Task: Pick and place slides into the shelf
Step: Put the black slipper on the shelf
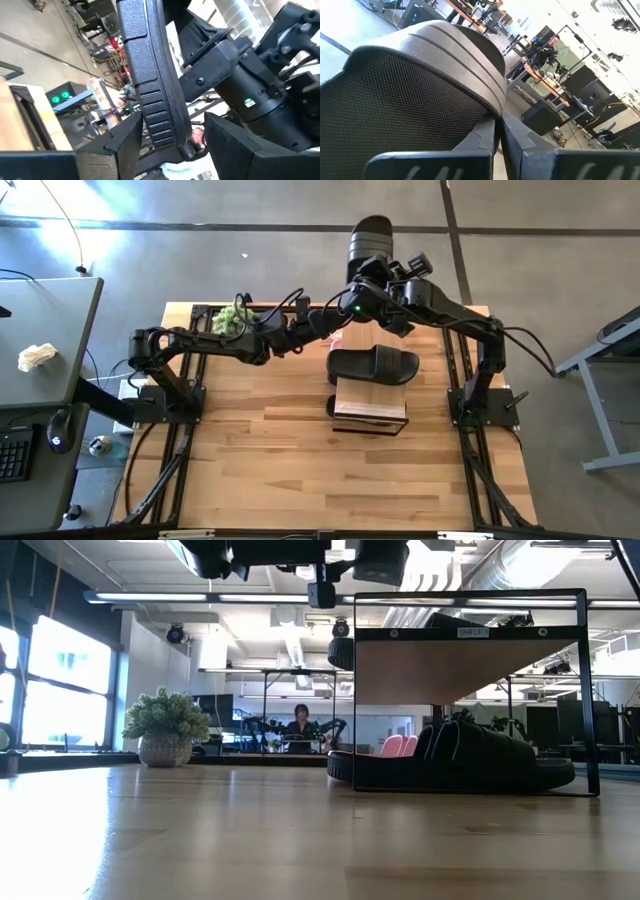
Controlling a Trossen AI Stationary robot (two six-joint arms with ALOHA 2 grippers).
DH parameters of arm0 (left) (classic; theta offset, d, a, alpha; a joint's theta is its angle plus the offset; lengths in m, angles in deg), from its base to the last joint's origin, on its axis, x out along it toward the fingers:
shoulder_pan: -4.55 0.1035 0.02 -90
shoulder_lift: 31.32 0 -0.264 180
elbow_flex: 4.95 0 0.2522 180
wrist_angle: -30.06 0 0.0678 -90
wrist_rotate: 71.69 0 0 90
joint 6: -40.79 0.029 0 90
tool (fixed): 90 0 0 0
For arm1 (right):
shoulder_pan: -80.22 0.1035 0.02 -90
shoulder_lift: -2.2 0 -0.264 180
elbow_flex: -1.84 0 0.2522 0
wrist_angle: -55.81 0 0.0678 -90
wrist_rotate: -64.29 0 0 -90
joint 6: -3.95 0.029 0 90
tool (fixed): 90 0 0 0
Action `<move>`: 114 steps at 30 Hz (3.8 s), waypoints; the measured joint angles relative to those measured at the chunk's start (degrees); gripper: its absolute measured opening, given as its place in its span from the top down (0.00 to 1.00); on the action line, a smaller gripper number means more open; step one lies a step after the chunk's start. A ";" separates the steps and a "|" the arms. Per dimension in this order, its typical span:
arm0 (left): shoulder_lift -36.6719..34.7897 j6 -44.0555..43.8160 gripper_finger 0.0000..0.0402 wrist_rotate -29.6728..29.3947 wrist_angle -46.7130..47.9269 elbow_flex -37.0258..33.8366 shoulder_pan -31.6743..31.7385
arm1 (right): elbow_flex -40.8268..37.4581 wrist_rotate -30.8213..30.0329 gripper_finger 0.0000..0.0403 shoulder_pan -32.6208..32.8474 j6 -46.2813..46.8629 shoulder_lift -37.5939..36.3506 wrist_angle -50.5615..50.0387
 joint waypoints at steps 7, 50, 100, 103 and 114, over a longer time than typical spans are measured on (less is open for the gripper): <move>0.00 0.75 0.52 -2.20 4.09 0.02 0.02 | 0.00 1.84 1.00 0.01 -0.20 0.01 -0.01; 0.00 4.78 0.85 -4.71 6.09 0.00 0.47 | 0.02 3.77 0.92 4.37 -1.20 -0.59 -5.07; 18.70 21.33 0.86 88.05 73.54 40.34 29.70 | -30.58 35.00 0.63 21.18 23.87 -45.32 -9.65; 20.63 21.38 0.86 88.12 73.63 40.70 29.72 | -34.44 35.34 0.63 21.18 24.45 -46.82 -8.51; 25.12 24.06 0.86 86.36 76.26 40.65 28.47 | -42.43 34.45 0.63 21.11 33.11 -50.35 -7.74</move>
